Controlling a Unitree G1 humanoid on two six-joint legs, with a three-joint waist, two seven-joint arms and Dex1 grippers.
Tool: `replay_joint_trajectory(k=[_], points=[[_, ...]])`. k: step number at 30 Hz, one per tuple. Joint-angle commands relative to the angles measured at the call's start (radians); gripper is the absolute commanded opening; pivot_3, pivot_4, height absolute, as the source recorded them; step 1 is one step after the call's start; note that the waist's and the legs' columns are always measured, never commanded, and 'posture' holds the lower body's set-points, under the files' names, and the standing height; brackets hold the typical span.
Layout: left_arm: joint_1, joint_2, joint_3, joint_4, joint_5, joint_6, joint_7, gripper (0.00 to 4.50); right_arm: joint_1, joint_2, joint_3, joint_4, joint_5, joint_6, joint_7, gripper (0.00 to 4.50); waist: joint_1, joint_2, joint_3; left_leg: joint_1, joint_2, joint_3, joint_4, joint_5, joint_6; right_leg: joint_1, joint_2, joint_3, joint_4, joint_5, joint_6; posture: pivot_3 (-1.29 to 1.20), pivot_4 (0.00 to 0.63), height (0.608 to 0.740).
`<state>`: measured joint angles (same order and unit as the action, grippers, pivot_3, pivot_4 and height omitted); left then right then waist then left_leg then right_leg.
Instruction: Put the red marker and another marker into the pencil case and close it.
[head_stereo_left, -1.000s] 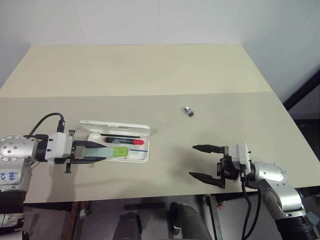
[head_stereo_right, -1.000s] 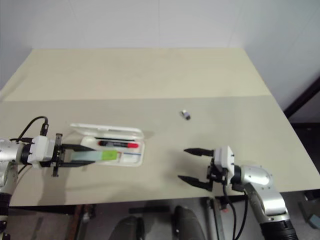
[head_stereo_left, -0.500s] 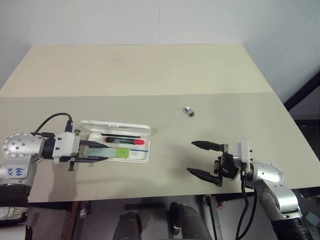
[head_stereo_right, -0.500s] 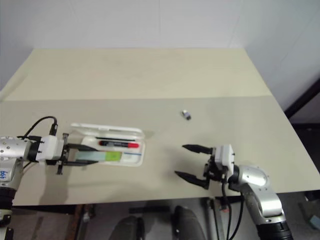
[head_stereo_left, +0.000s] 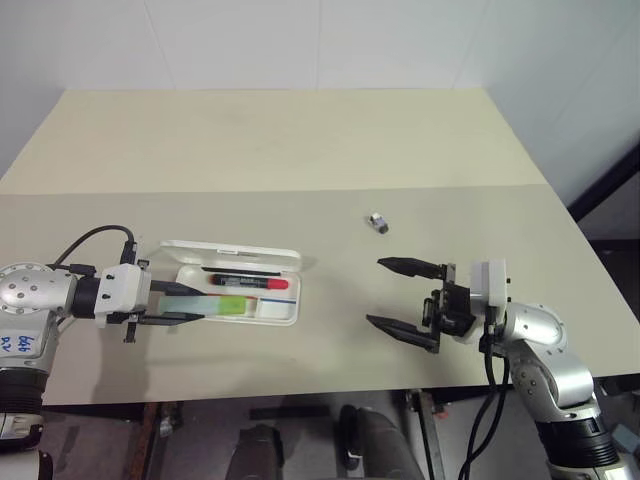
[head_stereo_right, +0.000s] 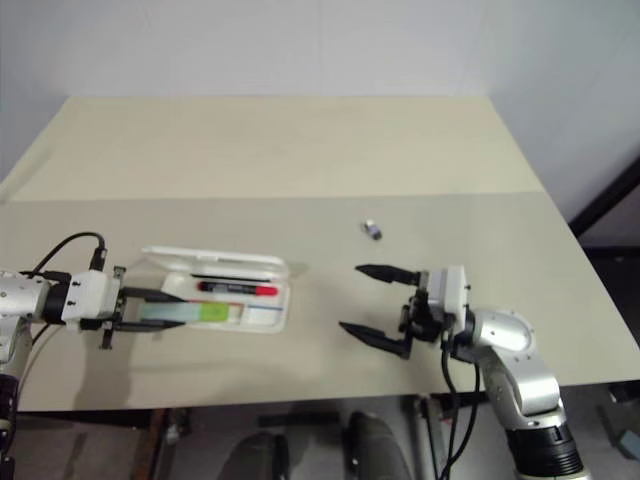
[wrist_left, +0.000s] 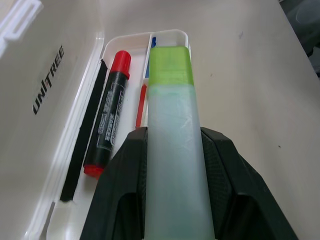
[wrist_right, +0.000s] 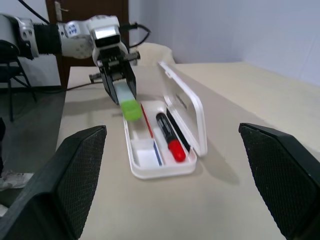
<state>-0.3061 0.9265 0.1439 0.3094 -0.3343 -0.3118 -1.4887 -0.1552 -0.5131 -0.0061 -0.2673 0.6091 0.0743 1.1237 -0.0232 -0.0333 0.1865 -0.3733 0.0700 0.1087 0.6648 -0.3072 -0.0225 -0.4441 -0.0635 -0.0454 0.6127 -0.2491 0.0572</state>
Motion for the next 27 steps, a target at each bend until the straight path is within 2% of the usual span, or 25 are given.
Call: replay_joint_trajectory(k=[1, 4, 14, 21, 27], points=[[-0.019, 0.01, -0.004, 0.025, 0.014, -0.026, 0.002, 1.11, -0.018, -0.004, -0.015, -0.039, 0.034, 0.012, 0.007, 4.5, 0.0, 0.0, 0.0, 0.0, 0.0, 0.0, 0.0, 0.0, 0.0, 0.0, 0.0, 0.0, 0.0, 0.0, 0.0, 0.0, 0.15, 0.74], [-0.03, 0.004, -0.013, 0.045, 0.024, -0.04, 0.006, 1.11, -0.017, -0.004, -0.017, -0.031, 0.03, 0.007, 0.017, 4.5, 0.001, 0.0, 0.0, 0.0, 0.0, 0.0, 0.0, 0.0, 0.0, 0.0, 0.0, 0.0, 0.0, 0.0, 0.0, 0.0, 0.15, 0.74], [-0.09, -0.027, -0.047, 0.093, 0.058, -0.08, 0.05, 4.47, -0.015, -0.001, -0.025, -0.022, 0.01, -0.013, 0.014, 4.5, 0.0, 0.0, 0.0, 0.0, 0.0, 0.0, 0.001, 0.0, 0.0, 0.0, 0.0, 0.0, 0.0, 0.0, 0.0, 0.0, 0.15, 0.74], [-0.044, -0.032, -0.045, -0.048, -0.004, 0.009, 0.046, 4.47, -0.007, -0.013, -0.025, -0.012, -0.001, -0.024, 0.026, 4.5, -0.001, 0.0, 0.0, 0.0, 0.0, 0.0, 0.001, 0.0, 0.0, 0.0, 0.0, 0.0, 0.001, 0.0, 0.0, 0.0, 0.15, 0.74], [0.044, -0.019, -0.015, -0.219, -0.086, 0.152, 0.065, 4.47, -0.012, -0.025, -0.027, -0.008, -0.005, -0.024, 0.042, 4.5, -0.002, 0.0, 0.0, 0.0, 0.0, 0.0, 0.001, 0.0, 0.0, 0.0, 0.0, 0.001, 0.001, 0.0, 0.0, 0.0, 0.15, 0.74]])
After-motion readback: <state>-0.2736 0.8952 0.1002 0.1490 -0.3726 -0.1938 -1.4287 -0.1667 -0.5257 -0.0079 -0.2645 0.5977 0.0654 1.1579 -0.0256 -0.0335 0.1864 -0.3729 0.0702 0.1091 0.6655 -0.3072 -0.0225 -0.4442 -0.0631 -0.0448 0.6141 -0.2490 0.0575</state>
